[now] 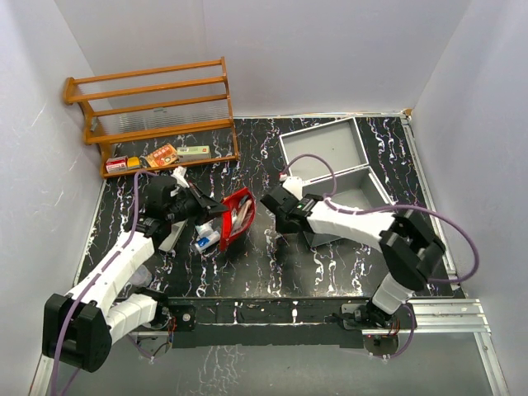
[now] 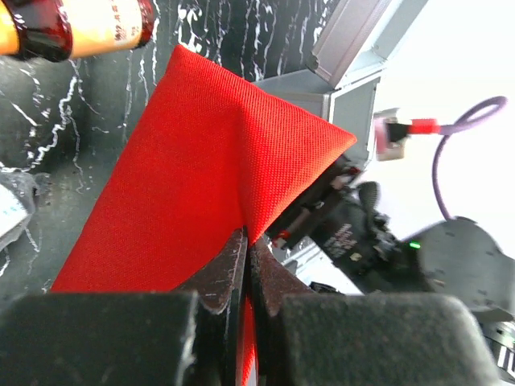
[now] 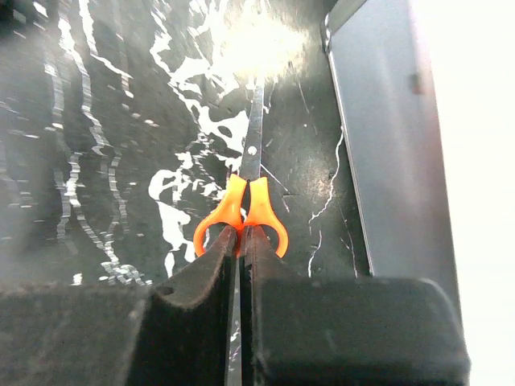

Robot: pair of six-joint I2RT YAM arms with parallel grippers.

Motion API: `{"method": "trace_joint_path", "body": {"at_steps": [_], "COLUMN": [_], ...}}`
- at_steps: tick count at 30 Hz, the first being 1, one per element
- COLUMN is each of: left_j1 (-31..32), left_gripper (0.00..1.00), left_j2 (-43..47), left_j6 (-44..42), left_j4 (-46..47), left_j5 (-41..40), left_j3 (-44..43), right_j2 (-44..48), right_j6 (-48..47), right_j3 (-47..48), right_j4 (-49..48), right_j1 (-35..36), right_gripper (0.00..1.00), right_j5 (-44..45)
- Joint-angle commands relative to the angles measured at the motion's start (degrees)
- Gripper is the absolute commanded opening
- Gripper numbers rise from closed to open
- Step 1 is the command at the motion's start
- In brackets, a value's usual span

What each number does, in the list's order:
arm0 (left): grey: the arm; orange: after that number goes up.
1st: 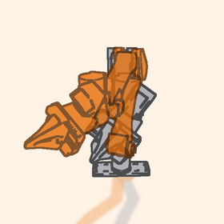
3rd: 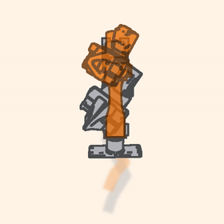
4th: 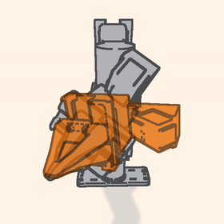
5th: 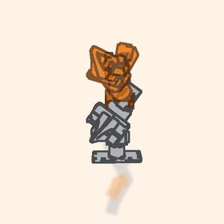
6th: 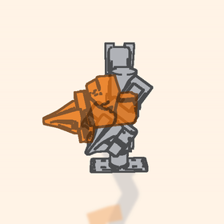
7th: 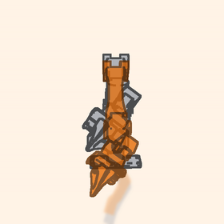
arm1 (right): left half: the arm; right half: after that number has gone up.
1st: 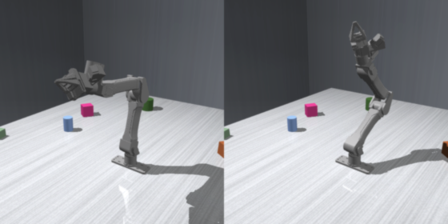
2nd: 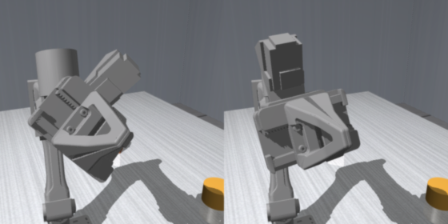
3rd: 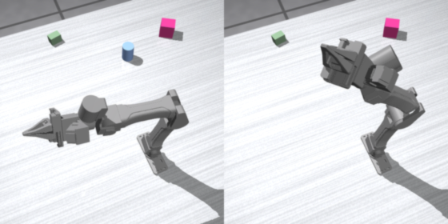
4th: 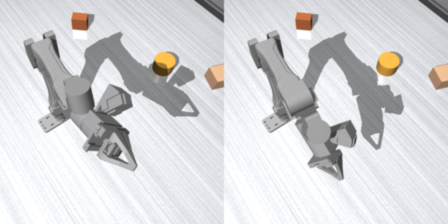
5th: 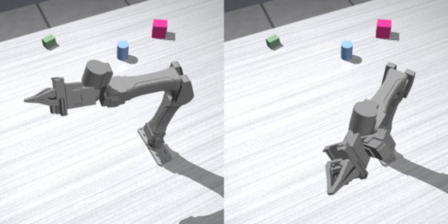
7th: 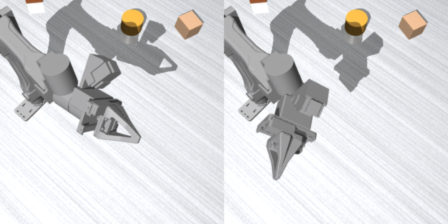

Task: Organize the medicine kit

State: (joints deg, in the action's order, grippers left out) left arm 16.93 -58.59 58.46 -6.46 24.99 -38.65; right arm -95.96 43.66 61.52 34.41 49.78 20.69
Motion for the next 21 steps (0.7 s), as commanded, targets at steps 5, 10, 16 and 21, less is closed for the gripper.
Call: {"method": "trace_joint_path", "body": {"at_steps": [5, 10, 16, 21], "left_j1": [-0.22, 0.26, 0.72, 0.98], "left_gripper": [0.00, 0.00, 0.00, 0.00], "left_j2": [-1.57, -3.70, -6.41, -8.64], "left_j6": [9.22, 11.57, 14.49, 16.95], "left_j4": [14.67, 19.15, 26.12, 30.25], "left_j5": [8.52, 8.97, 8.45, 8.53], "left_j3": [5.27, 7.11, 9.93, 11.90], "right_j2": [13.83, 17.64, 20.48, 21.41], "right_j6": [3.57, 4.88, 9.65, 15.65], "right_j3": [-1.07, -1.23, -2.50, -6.37], "right_j4": [-7.13, -9.88, -15.01, -23.94], "right_j1": [-0.21, -0.26, -0.21, -0.08], "right_gripper": [0.00, 0.00, 0.00, 0.00], "right_j5": [2.67, -1.05, -8.81, -14.74]}}
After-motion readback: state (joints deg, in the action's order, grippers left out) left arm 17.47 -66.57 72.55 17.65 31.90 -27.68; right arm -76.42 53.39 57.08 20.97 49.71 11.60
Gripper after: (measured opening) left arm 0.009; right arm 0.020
